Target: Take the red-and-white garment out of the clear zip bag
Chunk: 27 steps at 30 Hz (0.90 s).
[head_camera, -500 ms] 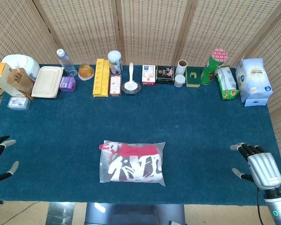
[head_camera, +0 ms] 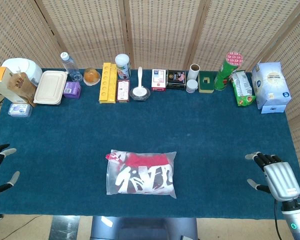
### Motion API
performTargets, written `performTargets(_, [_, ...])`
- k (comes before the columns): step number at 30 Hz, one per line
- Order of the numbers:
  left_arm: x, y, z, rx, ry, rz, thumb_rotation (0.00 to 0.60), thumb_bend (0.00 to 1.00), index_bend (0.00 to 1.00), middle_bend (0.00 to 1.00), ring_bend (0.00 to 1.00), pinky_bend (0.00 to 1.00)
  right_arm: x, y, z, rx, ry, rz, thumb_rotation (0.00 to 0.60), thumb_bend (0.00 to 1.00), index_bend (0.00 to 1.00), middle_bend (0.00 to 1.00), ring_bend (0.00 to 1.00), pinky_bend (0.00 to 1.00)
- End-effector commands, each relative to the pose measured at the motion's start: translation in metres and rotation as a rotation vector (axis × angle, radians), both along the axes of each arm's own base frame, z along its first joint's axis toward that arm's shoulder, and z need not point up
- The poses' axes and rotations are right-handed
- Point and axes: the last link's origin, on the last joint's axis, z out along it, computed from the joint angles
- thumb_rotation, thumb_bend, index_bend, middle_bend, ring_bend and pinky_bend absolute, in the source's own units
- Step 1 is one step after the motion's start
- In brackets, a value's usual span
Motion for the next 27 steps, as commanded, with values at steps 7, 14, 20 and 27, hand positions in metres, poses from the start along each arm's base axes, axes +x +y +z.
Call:
performTargets(7, [0.002, -0.004, 0.006, 0.017, 0.006, -0.003, 0.6, 0.28, 0.24, 0.18, 0.12, 0.18, 0.01, -0.002, -0.006, 0.054, -0.034, 0.063, 0.6, 0.12, 0.33, 0.37, 0.45, 0.43])
performTargets(14, [0.006, 0.004, 0.01, 0.01, 0.013, -0.025, 0.6, 0.28, 0.24, 0.18, 0.12, 0.18, 0.062, -0.014, -0.037, 0.21, -0.095, 0.242, 0.6, 0.12, 0.31, 0.37, 0.45, 0.44])
performTargets(20, [0.008, 0.012, 0.014, 0.004, 0.031, -0.037, 0.6, 0.28, 0.24, 0.18, 0.12, 0.18, 0.11, -0.021, -0.068, 0.332, -0.112, 0.351, 0.6, 0.1, 0.21, 0.35, 0.44, 0.44])
performTargets(27, [0.007, 0.022, 0.017, 0.0, 0.043, -0.035, 0.6, 0.28, 0.24, 0.18, 0.12, 0.18, 0.164, -0.021, -0.117, 0.471, -0.079, 0.42, 0.6, 0.03, 0.06, 0.27, 0.32, 0.39])
